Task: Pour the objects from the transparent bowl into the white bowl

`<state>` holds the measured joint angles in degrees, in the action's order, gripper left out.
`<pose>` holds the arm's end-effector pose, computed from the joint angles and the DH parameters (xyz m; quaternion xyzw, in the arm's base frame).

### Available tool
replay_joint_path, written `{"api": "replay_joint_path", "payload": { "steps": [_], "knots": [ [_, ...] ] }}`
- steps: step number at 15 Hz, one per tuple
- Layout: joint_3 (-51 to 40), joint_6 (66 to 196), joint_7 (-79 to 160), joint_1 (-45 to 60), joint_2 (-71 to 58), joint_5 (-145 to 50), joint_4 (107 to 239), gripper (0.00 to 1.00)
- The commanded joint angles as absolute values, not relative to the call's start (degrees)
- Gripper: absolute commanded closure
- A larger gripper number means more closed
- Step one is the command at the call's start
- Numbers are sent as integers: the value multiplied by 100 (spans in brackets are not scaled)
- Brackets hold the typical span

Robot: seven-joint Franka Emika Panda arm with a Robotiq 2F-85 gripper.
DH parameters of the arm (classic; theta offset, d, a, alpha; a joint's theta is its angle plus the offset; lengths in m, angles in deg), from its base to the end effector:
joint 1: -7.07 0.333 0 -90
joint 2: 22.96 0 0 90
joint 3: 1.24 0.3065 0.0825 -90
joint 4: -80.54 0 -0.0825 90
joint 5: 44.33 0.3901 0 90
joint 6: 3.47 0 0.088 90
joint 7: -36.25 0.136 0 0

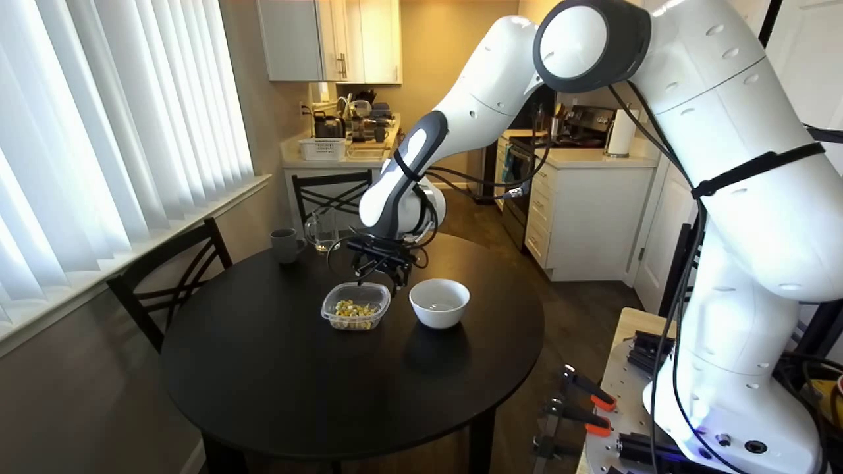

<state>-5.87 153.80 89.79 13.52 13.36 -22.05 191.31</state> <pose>0.6387 0.0097 0.1307 -0.8120 0.5725 -0.0495 0.1023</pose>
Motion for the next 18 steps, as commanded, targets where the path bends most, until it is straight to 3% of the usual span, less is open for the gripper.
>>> {"api": "replay_joint_path", "payload": {
  "steps": [1,7,8,10,18],
  "knots": [
    [-657,15099,9352,1345,1664,-2306,18756,0],
    [-661,14838,9589,1251,2090,-2274,18471,2],
    [-656,14812,9583,1244,2128,-2289,18450,26],
    [-633,14773,9567,1225,2181,-2274,18410,30],
    [-644,14748,9557,1194,2159,-2267,18375,83]
  ]
}}
